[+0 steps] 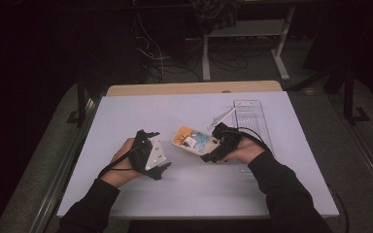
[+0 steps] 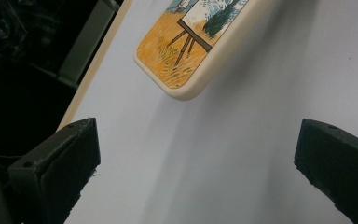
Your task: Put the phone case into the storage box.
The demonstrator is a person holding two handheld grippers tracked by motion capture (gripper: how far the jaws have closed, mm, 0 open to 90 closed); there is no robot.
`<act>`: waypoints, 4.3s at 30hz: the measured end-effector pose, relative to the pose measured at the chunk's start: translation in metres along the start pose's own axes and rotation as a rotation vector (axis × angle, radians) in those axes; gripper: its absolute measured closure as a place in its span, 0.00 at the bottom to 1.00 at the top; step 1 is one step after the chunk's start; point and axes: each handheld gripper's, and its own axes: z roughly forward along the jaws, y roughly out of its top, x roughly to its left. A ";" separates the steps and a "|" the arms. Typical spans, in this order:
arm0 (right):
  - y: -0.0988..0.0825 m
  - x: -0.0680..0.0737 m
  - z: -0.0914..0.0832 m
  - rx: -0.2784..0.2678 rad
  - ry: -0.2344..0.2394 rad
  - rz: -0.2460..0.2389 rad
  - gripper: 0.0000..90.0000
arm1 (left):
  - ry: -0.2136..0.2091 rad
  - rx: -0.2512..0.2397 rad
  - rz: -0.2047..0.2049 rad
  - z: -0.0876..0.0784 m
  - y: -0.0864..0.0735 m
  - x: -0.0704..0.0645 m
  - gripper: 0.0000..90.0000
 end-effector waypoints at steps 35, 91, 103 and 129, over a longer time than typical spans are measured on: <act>0.000 -0.001 0.000 -0.009 0.004 -0.006 0.10 | 0.193 0.036 0.271 0.006 0.003 -0.019 0.00; 0.033 0.016 0.008 -0.065 0.058 -0.033 0.11 | 0.461 0.014 0.491 0.015 0.018 -0.041 0.07; 0.034 0.018 0.011 -0.060 0.058 -0.033 0.11 | 0.485 0.020 0.577 0.015 0.017 -0.045 0.19; 0.037 0.022 0.018 -0.059 0.070 -0.070 0.11 | 0.513 -0.021 0.656 0.017 0.018 -0.053 0.54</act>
